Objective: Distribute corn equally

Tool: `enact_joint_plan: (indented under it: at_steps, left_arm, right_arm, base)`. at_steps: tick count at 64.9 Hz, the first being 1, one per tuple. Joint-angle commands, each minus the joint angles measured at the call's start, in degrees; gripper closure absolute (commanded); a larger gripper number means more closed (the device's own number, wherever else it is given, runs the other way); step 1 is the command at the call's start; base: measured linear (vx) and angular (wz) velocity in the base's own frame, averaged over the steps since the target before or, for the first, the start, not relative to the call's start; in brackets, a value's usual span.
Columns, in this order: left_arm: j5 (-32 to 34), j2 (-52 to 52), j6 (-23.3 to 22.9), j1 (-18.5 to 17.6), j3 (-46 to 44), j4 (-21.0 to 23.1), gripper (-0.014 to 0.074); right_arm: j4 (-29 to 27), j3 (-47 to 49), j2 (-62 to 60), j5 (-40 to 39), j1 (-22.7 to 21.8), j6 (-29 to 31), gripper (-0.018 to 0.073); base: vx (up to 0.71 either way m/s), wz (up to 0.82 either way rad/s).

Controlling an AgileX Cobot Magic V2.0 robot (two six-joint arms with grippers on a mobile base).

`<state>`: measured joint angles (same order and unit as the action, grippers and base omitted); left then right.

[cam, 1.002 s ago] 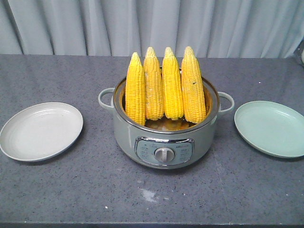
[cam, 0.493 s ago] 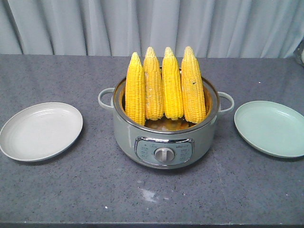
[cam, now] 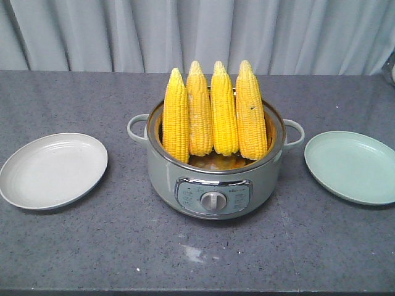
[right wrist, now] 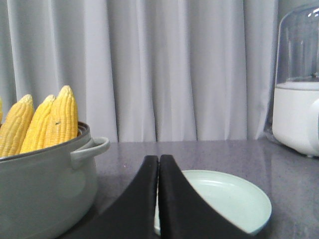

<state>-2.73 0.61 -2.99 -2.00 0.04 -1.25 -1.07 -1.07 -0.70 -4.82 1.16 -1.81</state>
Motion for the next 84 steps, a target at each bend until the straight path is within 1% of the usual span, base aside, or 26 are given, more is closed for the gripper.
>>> enact_joint_plan:
  at_steps: [1,10,19,30,41,52,58,63,67,84]
  left_arm:
    - [0.11,-0.61,-0.31,-0.06,-5.92,0.88,0.0603]
    - [-5.51,-6.54,-3.31,-0.06,-14.66,1.25,0.0603]
    - [-13.55,-17.05,-5.7,-0.06,-25.99,1.25,0.0603]
    - [-24.47,-30.61,-5.58,-0.06,-40.01,0.95,0.0603]
    - [-35.08,-41.79,-5.47,-0.06,-52.95,0.95,0.0603]
    - [-47.46,-50.1,-5.52,-0.06,-61.93,1.25,0.0603]
    - [-52.72,-53.48,-5.52,-0.06,-65.15,1.25,0.0603]
    - [-53.78,-55.17,-5.52,-0.06,-66.33,1.25,0.0603]
    - [-53.41,-55.6,-5.69,-0.06,-66.25,1.25,0.0603]
    - [-53.81,-55.6,-5.69,-0.06,-66.25,1.25,0.0603]
  right_arm:
    - [0.06,4.68,0.64,2.19,-0.29,-0.21,0.057]
    - [0.26,11.78,3.15,10.93,-0.29,0.61,0.057]
    - [0.26,20.85,10.35,19.25,-0.29,1.24,0.057]
    - [0.26,32.23,21.6,29.97,-0.29,1.24,0.057]
    - [0.21,43.68,32.7,42.61,-0.29,1.24,0.057]
    - [0.21,52.03,42.08,52.65,-0.29,1.24,0.057]
    - [0.21,55.09,45.28,55.83,-0.29,1.24,0.057]
    - [0.08,56.03,46.92,56.62,-0.29,1.24,0.057]
    - [0.09,56.03,47.28,56.62,-0.29,1.24,0.057]
    - [0.09,56.03,47.28,57.3,-0.29,1.24,0.0569]
  base:
    - [0.0,0.0]
    - [0.0,0.0]
    - [0.0,0.0]
    - [0.0,0.0]
    - [0.0,0.0]
    - [0.0,0.0]
    - [0.0,0.0]
    - [0.0,0.0]
    - [0.0,0.0]
    - [0.0,0.0]
